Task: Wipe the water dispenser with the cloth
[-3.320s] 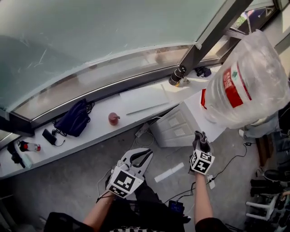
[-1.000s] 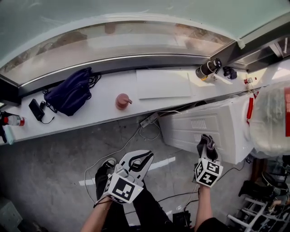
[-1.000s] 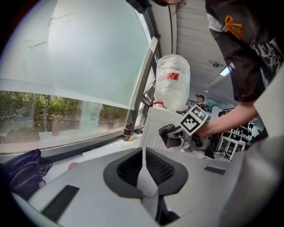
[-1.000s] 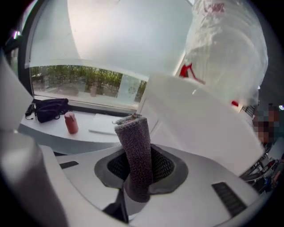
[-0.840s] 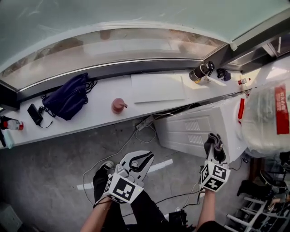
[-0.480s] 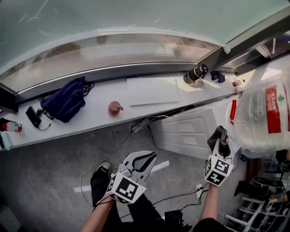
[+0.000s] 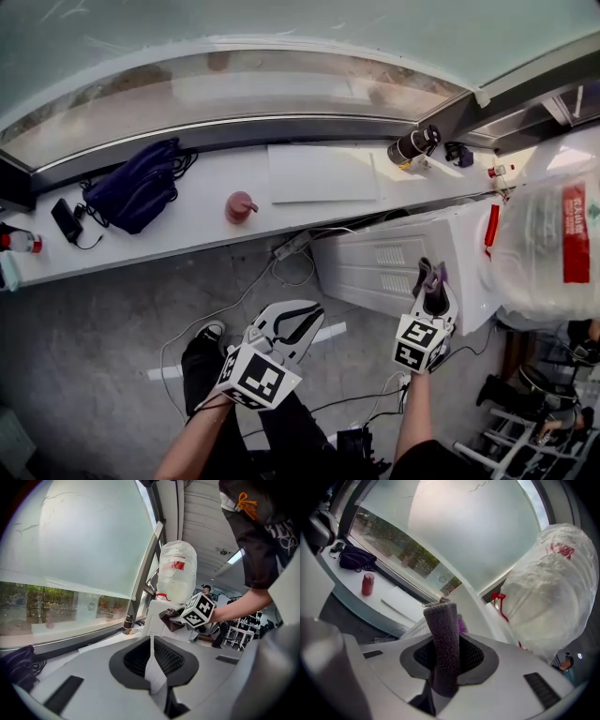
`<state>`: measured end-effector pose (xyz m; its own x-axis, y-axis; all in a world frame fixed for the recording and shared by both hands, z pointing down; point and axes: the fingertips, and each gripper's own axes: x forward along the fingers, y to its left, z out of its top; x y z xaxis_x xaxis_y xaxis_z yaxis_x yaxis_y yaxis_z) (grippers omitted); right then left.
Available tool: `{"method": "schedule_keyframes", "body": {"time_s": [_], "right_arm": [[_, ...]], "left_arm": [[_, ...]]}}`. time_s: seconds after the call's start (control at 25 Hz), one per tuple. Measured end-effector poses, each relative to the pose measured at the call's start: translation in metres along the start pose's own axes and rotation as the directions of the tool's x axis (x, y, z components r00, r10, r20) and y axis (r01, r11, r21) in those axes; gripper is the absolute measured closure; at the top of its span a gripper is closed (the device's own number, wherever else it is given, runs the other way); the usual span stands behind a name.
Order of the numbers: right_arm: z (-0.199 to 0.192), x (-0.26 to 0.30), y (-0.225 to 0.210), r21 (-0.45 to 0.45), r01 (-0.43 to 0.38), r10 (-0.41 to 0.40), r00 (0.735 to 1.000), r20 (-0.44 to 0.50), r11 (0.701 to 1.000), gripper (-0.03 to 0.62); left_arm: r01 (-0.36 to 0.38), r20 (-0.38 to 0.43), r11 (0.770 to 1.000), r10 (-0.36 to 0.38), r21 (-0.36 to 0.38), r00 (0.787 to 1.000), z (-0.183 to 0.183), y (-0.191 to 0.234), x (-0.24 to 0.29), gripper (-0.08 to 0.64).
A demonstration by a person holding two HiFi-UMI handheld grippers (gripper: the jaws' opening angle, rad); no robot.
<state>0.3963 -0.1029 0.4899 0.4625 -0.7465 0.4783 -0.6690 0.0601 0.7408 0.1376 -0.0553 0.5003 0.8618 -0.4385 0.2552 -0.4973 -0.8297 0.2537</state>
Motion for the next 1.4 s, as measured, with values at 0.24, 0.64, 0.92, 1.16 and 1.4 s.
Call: {"method": "schedule_keyframes", "body": {"time_s": [0.24,0.64,0.92,1.16,1.4], "right_arm": [[-0.048,0.035,0.045,0.149,-0.052,0.070,0.991,-0.116,0.987,0.486],[-0.100,0.098,0.121,0.156,-0.100,0.130,0.971,-0.200,0.983,0.486],[-0.145,0.147,0.191,0.174,-0.148,0.195,0.937,-0.290,0.974,0.486],[-0.190,0.175,0.241,0.256,-0.166,0.264,0.869,-0.419,0.952,0.486],[-0.200,0.179,0.253,0.297,-0.162,0.292,0.833,-0.470,0.941,0.488]], "left_arm": [[-0.029,-0.018,0.999,0.029,-0.021,0.999,-0.015,0.011,0.007,0.523],[-0.077,-0.023,0.994,0.075,-0.073,0.997,-0.030,0.023,0.030,0.523],[-0.115,-0.068,0.989,0.109,-0.089,0.992,-0.063,0.035,0.035,0.523],[-0.151,-0.088,0.983,0.143,-0.103,0.986,-0.087,0.049,0.033,0.523],[-0.160,-0.092,0.979,0.150,-0.123,0.984,-0.095,0.055,0.027,0.523]]}}
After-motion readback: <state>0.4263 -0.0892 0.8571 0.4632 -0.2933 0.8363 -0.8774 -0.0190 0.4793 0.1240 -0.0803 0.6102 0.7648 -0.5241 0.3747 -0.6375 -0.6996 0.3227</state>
